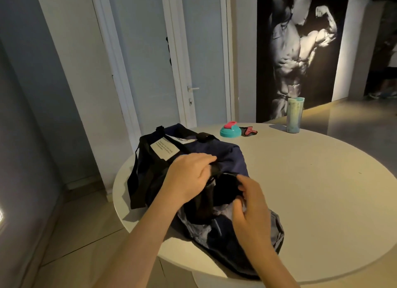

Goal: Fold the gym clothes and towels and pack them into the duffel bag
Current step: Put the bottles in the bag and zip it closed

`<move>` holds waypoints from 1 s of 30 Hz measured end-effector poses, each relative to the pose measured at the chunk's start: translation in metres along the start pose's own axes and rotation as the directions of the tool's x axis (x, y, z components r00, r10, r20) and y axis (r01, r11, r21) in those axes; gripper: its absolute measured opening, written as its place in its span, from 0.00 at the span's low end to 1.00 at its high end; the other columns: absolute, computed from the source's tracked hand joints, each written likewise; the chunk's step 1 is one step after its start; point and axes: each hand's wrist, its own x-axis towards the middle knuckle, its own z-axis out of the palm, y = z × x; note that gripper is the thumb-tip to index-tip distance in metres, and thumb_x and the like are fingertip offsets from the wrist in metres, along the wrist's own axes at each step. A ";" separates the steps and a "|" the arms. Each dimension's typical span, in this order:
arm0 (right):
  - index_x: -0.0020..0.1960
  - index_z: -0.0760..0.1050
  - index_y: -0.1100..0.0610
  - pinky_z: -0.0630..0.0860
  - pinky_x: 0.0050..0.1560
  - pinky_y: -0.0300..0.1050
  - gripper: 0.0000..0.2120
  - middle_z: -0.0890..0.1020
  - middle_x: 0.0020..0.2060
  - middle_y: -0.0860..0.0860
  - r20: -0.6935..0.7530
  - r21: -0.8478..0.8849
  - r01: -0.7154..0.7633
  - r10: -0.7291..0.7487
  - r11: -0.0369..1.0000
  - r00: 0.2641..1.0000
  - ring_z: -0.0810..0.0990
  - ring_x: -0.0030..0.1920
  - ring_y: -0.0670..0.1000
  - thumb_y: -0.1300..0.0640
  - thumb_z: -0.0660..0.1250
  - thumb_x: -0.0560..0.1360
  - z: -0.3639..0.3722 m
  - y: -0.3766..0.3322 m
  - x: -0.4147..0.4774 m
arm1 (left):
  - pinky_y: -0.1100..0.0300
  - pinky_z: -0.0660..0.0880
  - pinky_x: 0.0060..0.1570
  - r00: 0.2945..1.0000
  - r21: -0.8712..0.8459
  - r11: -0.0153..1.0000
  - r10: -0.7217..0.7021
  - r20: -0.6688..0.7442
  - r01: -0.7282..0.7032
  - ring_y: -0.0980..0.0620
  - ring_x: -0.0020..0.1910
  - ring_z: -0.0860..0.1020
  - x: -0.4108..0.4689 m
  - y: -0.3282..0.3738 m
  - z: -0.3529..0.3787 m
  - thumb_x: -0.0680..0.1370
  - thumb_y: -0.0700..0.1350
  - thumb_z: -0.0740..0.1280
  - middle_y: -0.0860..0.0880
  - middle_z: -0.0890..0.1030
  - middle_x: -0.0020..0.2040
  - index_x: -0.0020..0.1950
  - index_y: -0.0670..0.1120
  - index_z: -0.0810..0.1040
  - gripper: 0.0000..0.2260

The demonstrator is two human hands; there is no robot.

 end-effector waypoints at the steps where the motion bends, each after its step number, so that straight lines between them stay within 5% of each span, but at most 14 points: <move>1: 0.63 0.68 0.47 0.73 0.51 0.39 0.21 0.74 0.54 0.43 -0.014 0.013 -0.010 0.010 1.000 1.000 0.74 0.53 0.45 0.60 0.56 0.71 -0.007 0.002 0.010 | 0.53 0.69 0.65 0.999 0.022 1.000 -0.014 0.042 0.013 0.54 0.63 0.74 0.000 -0.001 0.001 0.77 0.57 0.58 0.53 0.78 0.63 0.67 0.49 0.75 0.22; 3: 0.63 0.70 0.52 0.73 0.55 0.43 0.20 0.73 0.56 0.43 -0.021 -0.003 -0.030 0.029 1.000 0.999 0.74 0.55 0.46 0.61 0.56 0.72 -0.019 0.007 0.033 | 0.55 0.63 0.69 0.994 0.095 0.995 -0.023 0.110 0.012 0.55 0.67 0.70 0.003 -0.005 0.006 0.73 0.65 0.62 0.55 0.73 0.68 0.71 0.52 0.69 0.29; 6: 0.66 0.69 0.54 0.72 0.62 0.49 0.20 0.72 0.63 0.49 0.051 -0.076 -0.062 0.066 0.995 0.997 0.73 0.61 0.50 0.67 0.57 0.76 -0.028 0.019 0.070 | 0.56 0.58 0.71 0.989 0.093 0.995 -0.061 0.136 0.048 0.56 0.68 0.68 0.010 -0.010 0.012 0.73 0.61 0.67 0.56 0.71 0.69 0.72 0.54 0.66 0.30; 13: 0.73 0.62 0.53 0.65 0.70 0.49 0.20 0.66 0.72 0.52 0.235 -0.224 -0.169 0.221 0.960 0.946 0.68 0.68 0.54 0.60 0.54 0.81 -0.004 0.061 0.155 | 0.56 0.62 0.68 0.991 -0.017 0.997 -0.076 0.112 0.079 0.57 0.63 0.72 0.023 -0.020 0.021 0.72 0.63 0.66 0.58 0.75 0.64 0.68 0.56 0.70 0.27; 18: 0.75 0.58 0.53 0.61 0.70 0.48 0.23 0.60 0.75 0.52 0.363 -0.397 -0.040 0.196 0.917 0.911 0.63 0.72 0.54 0.57 0.57 0.81 0.033 0.105 0.214 | 0.58 0.68 0.62 0.988 -0.207 0.966 -0.147 0.048 0.154 0.62 0.55 0.73 0.030 -0.033 0.033 0.68 0.70 0.53 0.62 0.77 0.54 0.60 0.56 0.76 0.29; 22: 0.76 0.55 0.53 0.62 0.70 0.52 0.26 0.57 0.76 0.52 0.406 -0.504 0.036 0.200 0.863 0.892 0.62 0.73 0.56 0.53 0.59 0.80 0.058 0.131 0.257 | 0.67 0.70 0.54 0.972 -0.363 0.904 -0.236 0.013 0.225 0.66 0.53 0.73 0.037 -0.045 0.045 0.69 0.68 0.59 0.64 0.77 0.51 0.55 0.58 0.78 0.22; 30: 0.76 0.52 0.52 0.65 0.68 0.56 0.33 0.55 0.76 0.52 0.499 -0.568 0.174 0.168 0.805 0.850 0.64 0.69 0.61 0.52 0.65 0.77 0.082 0.173 0.300 | 0.58 0.75 0.52 0.960 -0.414 0.868 -0.275 0.061 0.275 0.63 0.49 0.76 0.059 -0.046 0.061 0.66 0.64 0.66 0.63 0.79 0.45 0.47 0.58 0.79 0.14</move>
